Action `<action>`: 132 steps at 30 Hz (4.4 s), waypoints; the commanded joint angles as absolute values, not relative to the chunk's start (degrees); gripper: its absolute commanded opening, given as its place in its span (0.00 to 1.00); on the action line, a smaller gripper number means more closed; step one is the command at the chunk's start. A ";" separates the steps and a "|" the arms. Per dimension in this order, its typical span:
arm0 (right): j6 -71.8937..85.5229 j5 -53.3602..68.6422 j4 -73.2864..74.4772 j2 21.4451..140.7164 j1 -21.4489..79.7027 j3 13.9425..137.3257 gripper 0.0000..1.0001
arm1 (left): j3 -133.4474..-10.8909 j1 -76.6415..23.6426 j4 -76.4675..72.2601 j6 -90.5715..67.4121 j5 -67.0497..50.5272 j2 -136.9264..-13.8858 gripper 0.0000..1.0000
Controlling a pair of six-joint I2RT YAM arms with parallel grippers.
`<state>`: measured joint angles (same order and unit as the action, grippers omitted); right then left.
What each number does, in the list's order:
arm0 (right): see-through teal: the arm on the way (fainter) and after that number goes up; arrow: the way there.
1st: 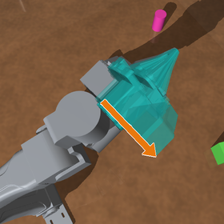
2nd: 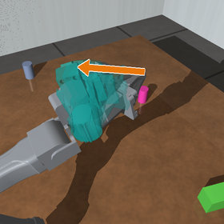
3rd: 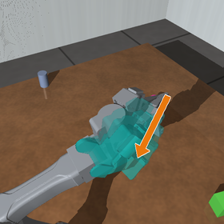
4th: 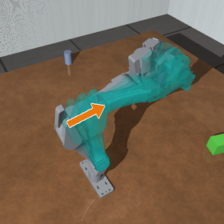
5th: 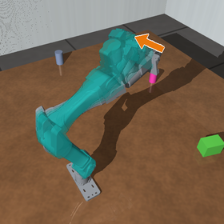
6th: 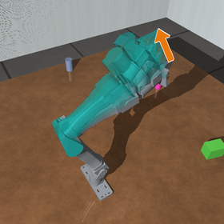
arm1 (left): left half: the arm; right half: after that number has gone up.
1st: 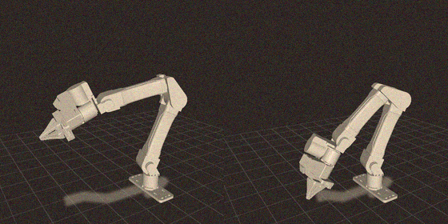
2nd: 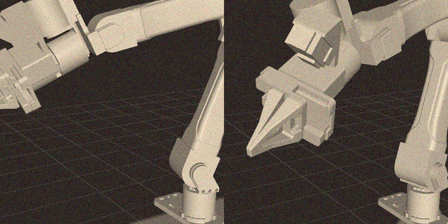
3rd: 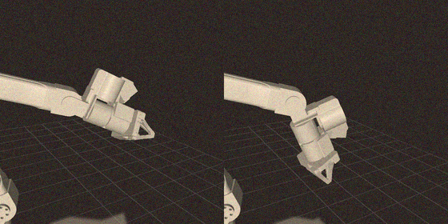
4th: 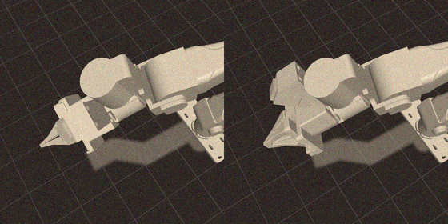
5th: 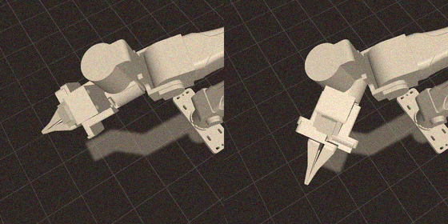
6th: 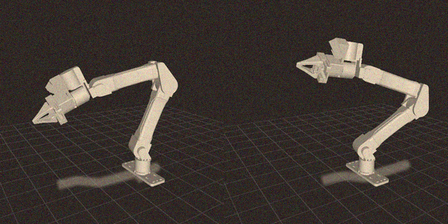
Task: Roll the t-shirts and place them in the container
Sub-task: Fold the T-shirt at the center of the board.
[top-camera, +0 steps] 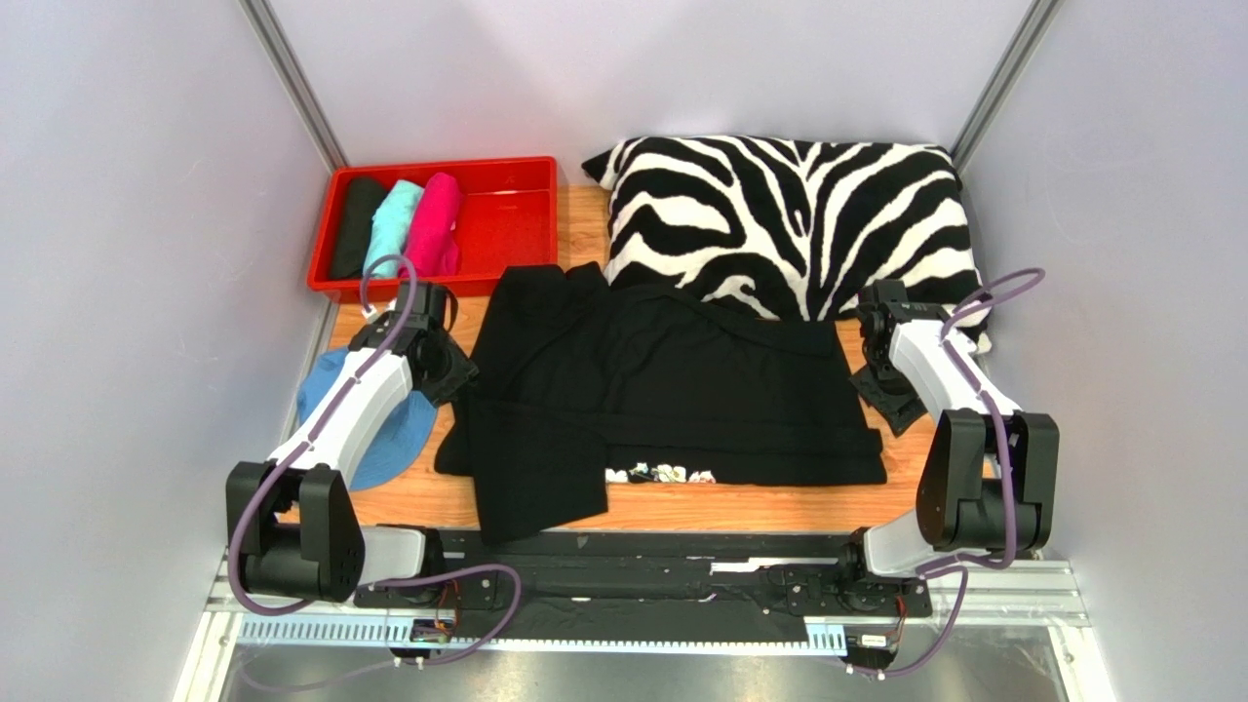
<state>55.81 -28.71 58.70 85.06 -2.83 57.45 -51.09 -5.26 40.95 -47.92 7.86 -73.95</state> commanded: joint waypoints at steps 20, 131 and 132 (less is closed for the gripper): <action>52.63 -10.03 39.74 71.09 44.09 52.74 0.67 | -40.62 -10.02 51.59 -55.88 8.53 -47.58 0.57; 38.06 -10.72 33.84 114.96 46.49 91.14 0.00 | -69.62 -20.83 40.96 -44.03 12.92 -92.29 0.23; 38.06 -10.72 33.84 114.96 46.49 91.14 0.00 | -68.04 -20.83 40.96 -44.38 12.31 -91.76 0.27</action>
<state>39.62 -10.35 34.65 114.34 46.94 88.97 -68.77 -20.97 40.12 -44.40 13.19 -93.41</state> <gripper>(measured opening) 0.008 0.207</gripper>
